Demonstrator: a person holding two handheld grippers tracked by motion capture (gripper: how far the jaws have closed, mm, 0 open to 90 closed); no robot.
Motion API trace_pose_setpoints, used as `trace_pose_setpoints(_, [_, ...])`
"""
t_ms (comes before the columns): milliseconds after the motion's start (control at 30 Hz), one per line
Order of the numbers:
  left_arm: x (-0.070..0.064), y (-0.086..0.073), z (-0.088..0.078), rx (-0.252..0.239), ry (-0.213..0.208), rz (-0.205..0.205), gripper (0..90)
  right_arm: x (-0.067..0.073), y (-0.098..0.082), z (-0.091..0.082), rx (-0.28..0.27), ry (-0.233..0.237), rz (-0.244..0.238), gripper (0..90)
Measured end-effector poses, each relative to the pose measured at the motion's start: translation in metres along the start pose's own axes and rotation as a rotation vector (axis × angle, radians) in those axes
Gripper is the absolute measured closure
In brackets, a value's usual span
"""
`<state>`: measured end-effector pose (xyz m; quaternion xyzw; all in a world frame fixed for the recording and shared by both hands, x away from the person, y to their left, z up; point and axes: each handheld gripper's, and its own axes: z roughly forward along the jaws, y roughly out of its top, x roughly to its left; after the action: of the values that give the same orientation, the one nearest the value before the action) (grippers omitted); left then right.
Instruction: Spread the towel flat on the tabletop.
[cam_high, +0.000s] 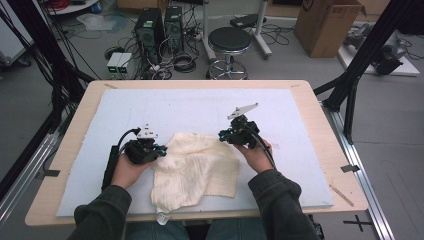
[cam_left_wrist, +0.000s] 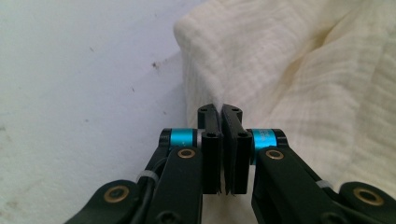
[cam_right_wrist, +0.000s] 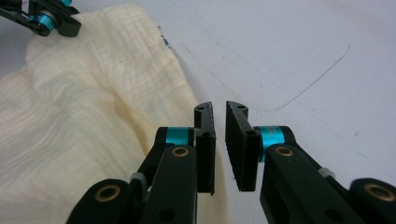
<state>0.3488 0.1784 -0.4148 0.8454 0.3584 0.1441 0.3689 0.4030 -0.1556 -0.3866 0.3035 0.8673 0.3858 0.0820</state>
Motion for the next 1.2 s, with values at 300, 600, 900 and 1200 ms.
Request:
trace_pose_setpoints(300, [0.007,-0.009,0.004,0.052,-0.010,-0.038,72.8,-0.013,-0.036,0.009,0.070,0.065,0.077,61.9])
trace_pose_setpoints(600, [0.003,-0.012,0.007,0.071,-0.039,-0.018,85.5,-0.013,-0.050,0.013,0.111,0.083,0.049,85.1])
trace_pose_setpoints(900, [-0.012,-0.006,0.009,0.036,-0.148,0.004,81.5,-0.029,-0.026,-0.009,-0.011,-0.113,0.095,75.1])
trace_pose_setpoints(1200, [-0.002,-0.003,0.001,-0.058,-0.171,-0.061,64.6,-0.024,-0.046,-0.005,0.008,-0.057,0.099,66.7])
